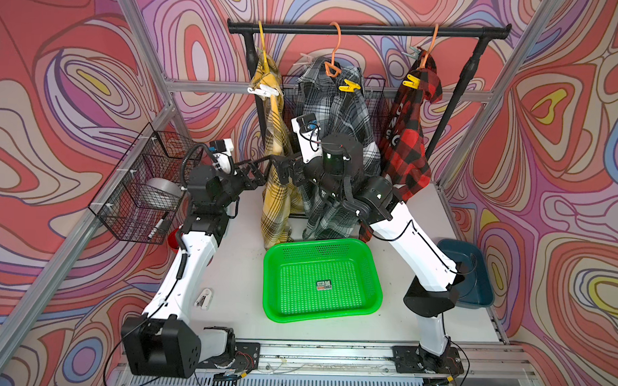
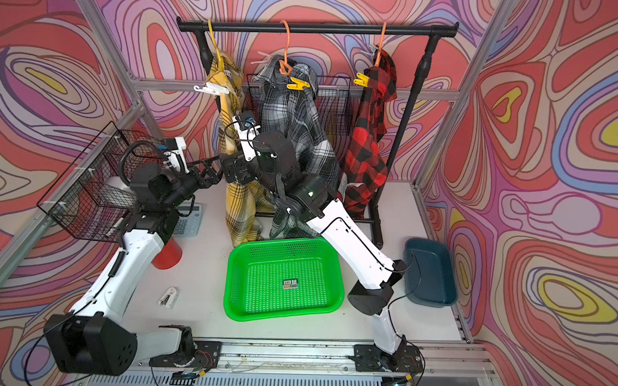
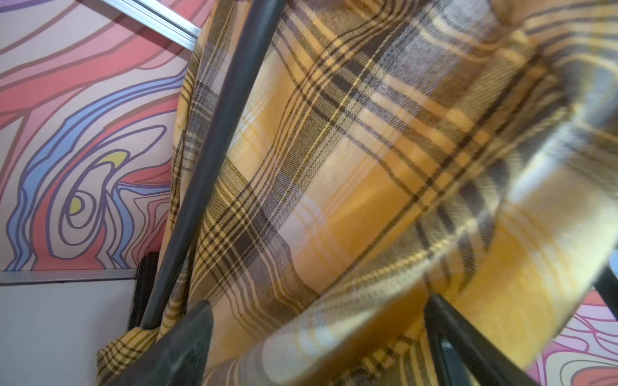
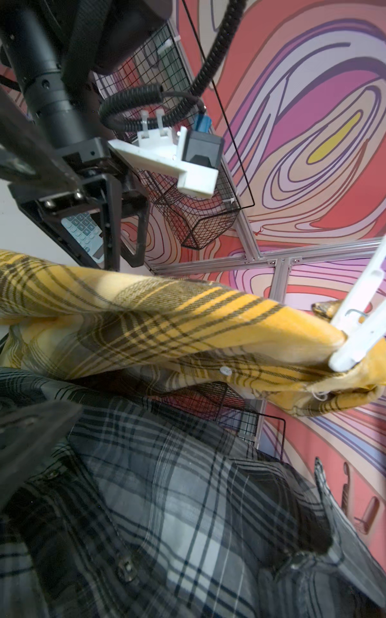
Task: Remove the clothespins securing long-sleeve shirts to the hanger
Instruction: Pick up the hanger from the clothesline.
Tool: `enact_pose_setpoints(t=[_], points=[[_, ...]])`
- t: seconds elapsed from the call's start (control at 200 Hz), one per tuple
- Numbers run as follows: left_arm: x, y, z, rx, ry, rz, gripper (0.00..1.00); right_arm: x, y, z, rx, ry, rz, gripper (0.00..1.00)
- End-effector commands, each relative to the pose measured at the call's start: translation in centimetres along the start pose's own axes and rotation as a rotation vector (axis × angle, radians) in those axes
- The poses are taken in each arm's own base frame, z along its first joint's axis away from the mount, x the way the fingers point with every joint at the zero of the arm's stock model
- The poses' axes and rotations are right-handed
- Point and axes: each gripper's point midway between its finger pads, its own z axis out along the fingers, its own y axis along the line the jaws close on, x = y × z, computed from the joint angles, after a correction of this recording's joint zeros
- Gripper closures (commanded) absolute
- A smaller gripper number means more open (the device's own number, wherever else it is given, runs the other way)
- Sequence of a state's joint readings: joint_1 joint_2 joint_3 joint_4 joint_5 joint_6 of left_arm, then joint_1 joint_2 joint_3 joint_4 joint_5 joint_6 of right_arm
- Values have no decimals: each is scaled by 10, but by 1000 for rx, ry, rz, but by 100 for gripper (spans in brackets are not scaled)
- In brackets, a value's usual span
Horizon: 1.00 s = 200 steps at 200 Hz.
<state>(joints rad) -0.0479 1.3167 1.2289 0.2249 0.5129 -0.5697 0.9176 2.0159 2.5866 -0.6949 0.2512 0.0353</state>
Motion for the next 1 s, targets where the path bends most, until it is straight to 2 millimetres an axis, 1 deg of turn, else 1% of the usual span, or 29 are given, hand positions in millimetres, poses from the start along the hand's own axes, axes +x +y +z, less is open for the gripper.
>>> enact_pose_setpoints(t=[0.0, 0.135, 0.215, 0.331, 0.461, 0.541, 0.581, 0.656, 0.716, 0.796, 0.997], points=[[2, -12, 20, 16, 4, 32, 8, -7, -14, -10, 41, -12, 21, 2], [5, -31, 37, 35, -7, 84, 7, -6, -20, -14, 52, -6, 21, 2], [8, -36, 46, 50, -8, 97, 7, -7, -25, -12, 56, -12, 25, 2], [13, -36, 59, 69, 10, 77, 9, -12, -29, -8, 65, -32, 26, 2], [17, -38, 70, 89, 29, 68, 11, -21, -51, -4, 87, -59, 57, 2], [19, -33, 72, 73, 35, 64, 12, -28, -67, -4, 64, -88, 84, 2], [21, -32, 72, 69, 40, 65, 12, -30, -71, -3, 45, -97, 90, 2], [23, -30, 72, 62, 47, 65, 12, -34, -71, -1, -8, -109, 91, 5], [25, -30, 72, 61, 52, 65, 12, -38, -64, 0, -53, -122, 84, 7], [25, -28, 73, 55, 55, 65, 12, -41, -60, 4, -85, -140, 80, 15], [34, -23, 79, 48, 91, 53, 12, -51, -60, 14, -116, -199, 86, 20]])
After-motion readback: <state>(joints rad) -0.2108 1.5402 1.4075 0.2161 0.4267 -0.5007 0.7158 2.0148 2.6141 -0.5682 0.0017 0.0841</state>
